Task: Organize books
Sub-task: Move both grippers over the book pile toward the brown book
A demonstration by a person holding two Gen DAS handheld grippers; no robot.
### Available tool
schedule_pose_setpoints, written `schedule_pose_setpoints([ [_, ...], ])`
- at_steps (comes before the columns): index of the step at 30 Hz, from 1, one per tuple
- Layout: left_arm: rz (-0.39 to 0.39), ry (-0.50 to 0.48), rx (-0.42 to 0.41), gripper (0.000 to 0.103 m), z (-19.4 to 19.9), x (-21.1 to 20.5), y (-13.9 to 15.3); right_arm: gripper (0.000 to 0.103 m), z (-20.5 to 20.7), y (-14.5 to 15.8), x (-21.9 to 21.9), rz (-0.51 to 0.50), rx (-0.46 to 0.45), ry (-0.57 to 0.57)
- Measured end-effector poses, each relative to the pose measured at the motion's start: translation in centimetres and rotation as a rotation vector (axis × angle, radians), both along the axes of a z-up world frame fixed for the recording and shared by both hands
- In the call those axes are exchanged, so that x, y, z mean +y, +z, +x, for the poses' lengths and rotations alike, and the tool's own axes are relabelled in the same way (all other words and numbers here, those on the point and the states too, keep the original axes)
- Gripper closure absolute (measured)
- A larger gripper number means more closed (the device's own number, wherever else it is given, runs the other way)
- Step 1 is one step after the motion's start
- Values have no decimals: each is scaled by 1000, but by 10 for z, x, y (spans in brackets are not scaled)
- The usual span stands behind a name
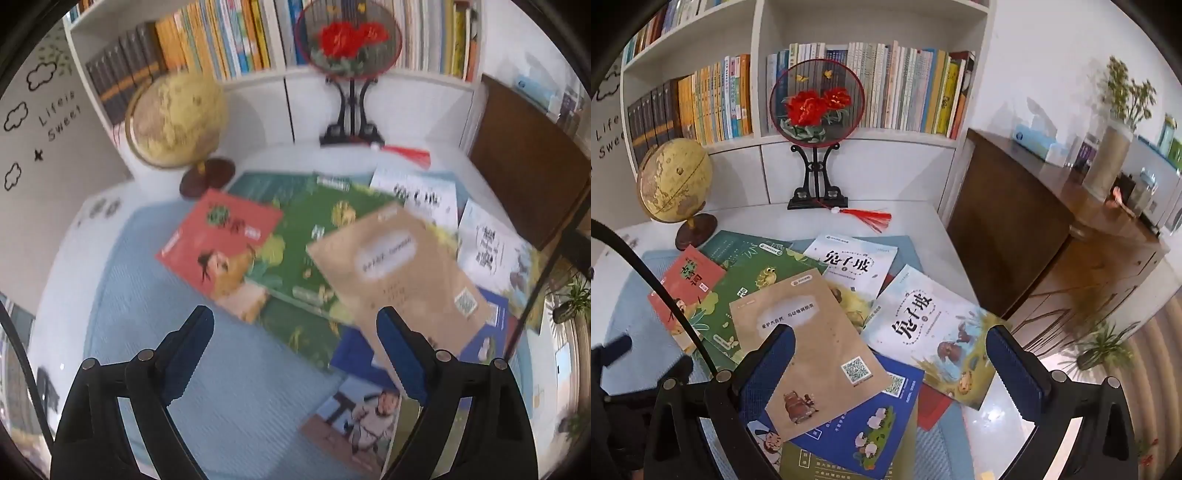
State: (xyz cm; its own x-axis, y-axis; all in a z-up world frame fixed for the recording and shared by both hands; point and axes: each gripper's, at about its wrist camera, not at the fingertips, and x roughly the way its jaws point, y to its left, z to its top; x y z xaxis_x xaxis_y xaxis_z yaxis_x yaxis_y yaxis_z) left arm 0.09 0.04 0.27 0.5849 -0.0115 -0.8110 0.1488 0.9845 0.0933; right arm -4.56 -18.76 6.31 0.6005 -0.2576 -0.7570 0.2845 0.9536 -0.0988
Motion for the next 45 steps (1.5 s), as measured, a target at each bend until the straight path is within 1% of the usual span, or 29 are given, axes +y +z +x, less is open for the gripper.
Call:
schedule_pose_setpoints([
  [4, -39, -26, -37, 14, 6, 4, 7, 0, 5, 2, 7, -14, 6, -20],
  [9, -85, -47, -33, 14, 16, 12, 2, 0, 9, 0, 16, -17, 29, -44],
  [10, -91, -51, -32, 14, 17, 14, 0, 0, 10, -1, 18, -18, 32, -49],
  [11, -93, -63, -28, 14, 12, 15, 5, 0, 10, -2, 20, -17, 34, -53],
  [12, -94, -59, -43, 14, 13, 18, 4, 0, 11, -3, 21, -16, 37, -55],
  [17, -105, -80, -51, 14, 10, 20, 6, 0, 12, -4, 31, -16, 42, -57],
  [20, -107, -75, -35, 14, 8, 23, 2, 0, 12, -6, 35, -20, 42, -57],
  [21, -103, -69, -16, 14, 19, 24, 3, 0, 11, -7, 36, -20, 43, -56],
  [22, -113, -64, 0, 14, 20, 27, 3, 0, 11, -8, 37, -18, 45, -55],
  [25, -139, -78, 9, 14, 21, 30, 3, 0, 12, -9, 39, -14, 46, -56],
  [27, -150, -84, 10, 14, 20, 32, 3, 0, 12, -16, 38, 17, 65, -53],
  [28, -150, -81, 10, 14, 20, 33, 1, 0, 11, -29, 35, 73, 106, -57],
  [29, -152, -79, 14, 14, 19, 34, -1, 0, 9, -41, 33, 109, 147, -69],
  [31, -154, -77, 30, 14, 20, 37, -7, 0, 3, -71, 32, 155, 241, -91],
  [32, -168, -81, 32, 14, 15, 39, -8, 0, -2, -88, 33, 155, 291, -104],
  [34, -185, -94, 23, 14, 10, 40, -7, 0, -7, -101, 31, 147, 326, -110],
  [35, -192, -101, 14, 14, 9, 40, -6, 1, -9, -104, 29, 146, 330, -113],
  [38, -203, -106, 15, 14, 5, 36, -5, 1, -12, -97, 20, 136, 293, -127],
  [39, -170, -100, 7, 14, 3, 34, -7, 1, -12, -95, 18, 133, 282, -128],
  [40, -156, -92, 7, 14, 2, 32, -7, 1, -11, -94, 14, 127, 268, -123],
  [41, -144, -83, 18, 14, 1, 29, -9, 1, -9, -93, 11, 119, 267, -121],
  [42, -149, -80, 40, 14, 1, 29, -11, 1, -7, -92, 6, 107, 267, -126],
  [43, -167, -78, 73, 14, 2, 29, -14, 1, -6, -93, -1, 99, 263, -133],
  [45, -231, -67, 154, 14, 4, 30, -25, 1, -5, -92, -16, 114, 248, -137],
])
